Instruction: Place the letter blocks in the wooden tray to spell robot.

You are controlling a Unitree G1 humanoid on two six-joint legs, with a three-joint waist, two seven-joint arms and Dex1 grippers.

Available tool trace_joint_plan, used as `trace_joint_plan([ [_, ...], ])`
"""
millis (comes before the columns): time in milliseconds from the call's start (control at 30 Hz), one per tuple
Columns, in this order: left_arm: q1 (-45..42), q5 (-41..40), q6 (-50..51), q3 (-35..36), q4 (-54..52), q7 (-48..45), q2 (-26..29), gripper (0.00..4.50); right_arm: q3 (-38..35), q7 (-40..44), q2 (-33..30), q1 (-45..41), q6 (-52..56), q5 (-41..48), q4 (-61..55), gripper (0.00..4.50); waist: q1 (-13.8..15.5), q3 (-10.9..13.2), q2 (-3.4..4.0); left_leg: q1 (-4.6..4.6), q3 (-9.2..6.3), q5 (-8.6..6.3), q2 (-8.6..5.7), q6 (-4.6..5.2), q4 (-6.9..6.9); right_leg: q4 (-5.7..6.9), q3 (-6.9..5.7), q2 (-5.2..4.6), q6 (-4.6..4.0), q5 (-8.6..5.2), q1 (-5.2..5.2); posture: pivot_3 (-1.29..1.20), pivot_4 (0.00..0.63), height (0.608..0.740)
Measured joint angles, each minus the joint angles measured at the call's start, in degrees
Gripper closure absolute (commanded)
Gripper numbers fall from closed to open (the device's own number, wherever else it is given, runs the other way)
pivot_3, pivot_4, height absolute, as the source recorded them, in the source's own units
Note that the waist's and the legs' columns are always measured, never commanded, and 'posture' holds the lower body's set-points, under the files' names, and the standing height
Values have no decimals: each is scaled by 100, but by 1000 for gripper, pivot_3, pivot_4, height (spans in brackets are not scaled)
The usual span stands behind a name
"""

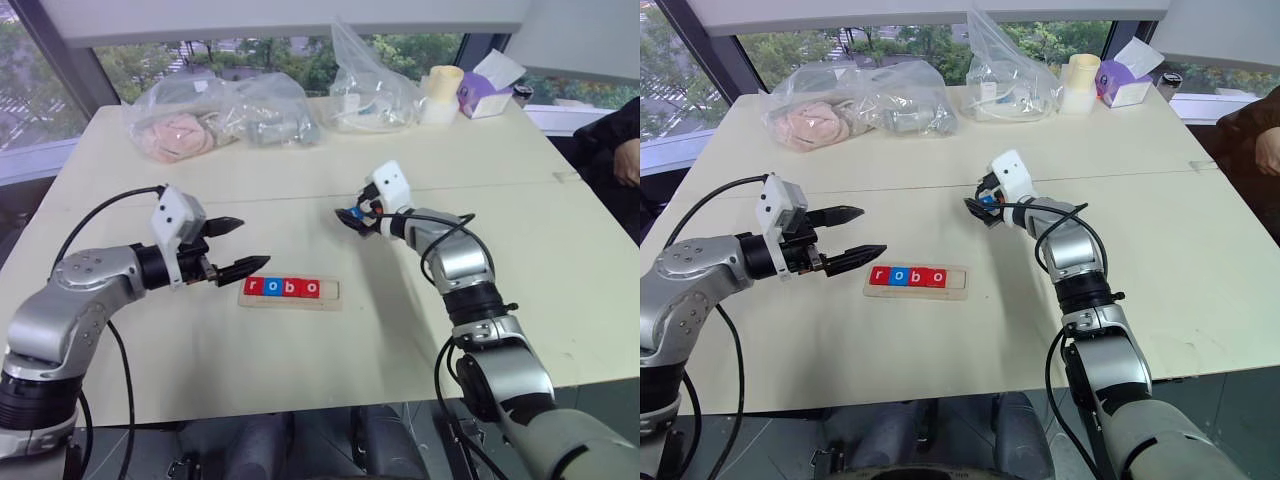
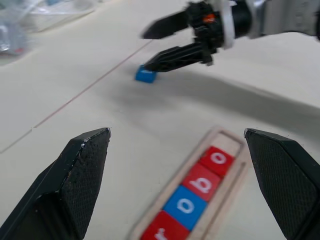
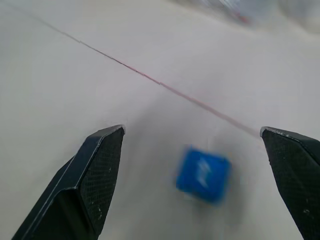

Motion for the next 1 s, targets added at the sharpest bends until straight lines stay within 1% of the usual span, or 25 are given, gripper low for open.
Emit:
trace_joint_plan([
  [167, -164, 172, -140, -97, 172, 9, -108, 0, -48, -380, 384, -42, 58, 27, 560, 107, -15, 0, 0, 1, 0, 0, 2, 1, 0, 0, 0, 5, 0, 1, 1, 0, 150, 740],
  [233, -160, 256, -205, -169, 209, 5, -134, 0, -49, -611, 534, -222, -97, 5, 959, 107, -32, 0, 0, 4, 0, 0, 2, 1, 0, 1, 1, 6, 0, 2, 3, 0, 150, 740],
  [267, -156, 291, -220, -235, 209, -1, -152, 0, -48, -721, 582, -323, -148, -18, 1126, 332, -42, 0, 0, 7, -1, 0, 2, 1, 0, 1, 1, 7, -1, 1, 8, 0, 150, 740],
  [333, -129, 319, -229, -302, 209, -8, -176, 0, -48, -904, 628, -412, -301, -40, 1346, 964, -57, 0, 0, 8, -5, 0, 2, 0, 0, 0, 1, 9, -1, 1, 9, 0, 150, 740],
  [467, -89, 376, -233, -295, 206, -5, -172, 0, 8, -1009, 624, -401, -336, -86, 1326, 3075, -106, 0, 0, 8, -6, 0, 3, 1, -1, 1, 1, 11, -1, 1, 9, 0, 150, 740],
  [500, -66, 387, -236, -295, 203, -4, -173, 0, 40, -1014, 627, -386, -311, -93, 1267, 3329, -121, 0, 0, 8, -7, 0, 4, 1, -1, 1, 1, 12, -1, 1, 9, 0, 150, 740],
  [667, 42, 423, -235, -300, 111, 9, -195, 0, 105, -1144, 621, -270, -86, -122, 881, 3321, -136, 1, 1, 8, -8, 0, 7, 1, -4, 2, 2, 17, 0, 1, 6, 0, 150, 740],
  [767, 124, 422, -229, -408, -199, 1, -207, 0, -111, -1477, 592, -18, 455, -69, -177, 3321, -113, 1, 2, 3, -12, 0, 11, 1, -4, 2, 4, 14, 0, 1, 3, 0, 150, 740],
  [833, 265, 411, -211, -560, -529, -19, -208, 0, -559, -1815, 614, 295, 1250, 105, -1376, 3321, -67, 0, 1, -1, -16, 0, 13, 1, -4, 1, 4, 9, 0, 1, 2, 0, 150, 740],
  [900, 332, 399, -174, -681, -713, -5, -230, 0, -1105, -2138, 798, 652, 2274, 331, -2503, 3321, -19, -2, 2, -1, -16, 0, 14, 1, -4, 1, 4, 9, -4, -1, 2, 0, 150, 740],
  [933, 327, 390, -164, -706, -752, 11, -279, 0, -1269, -2251, 863, 852, 2743, 410, -2959, 3321, 6, -2, 3, 0, -16, 0, 13, 1, -3, 2, 4, 11, -20, -10, 2, 0, 150, 740],
  [1000, 262, 367, -120, -743, -757, 91, -386, 0, -1418, -2405, 1005, 1338, 3714, 514, -3859, 3321, 22, -3, 5, 3, -17, 0, 13, 1, -2, 3, 3, 14, -22, -11, 4, 0, 150, 740],
])
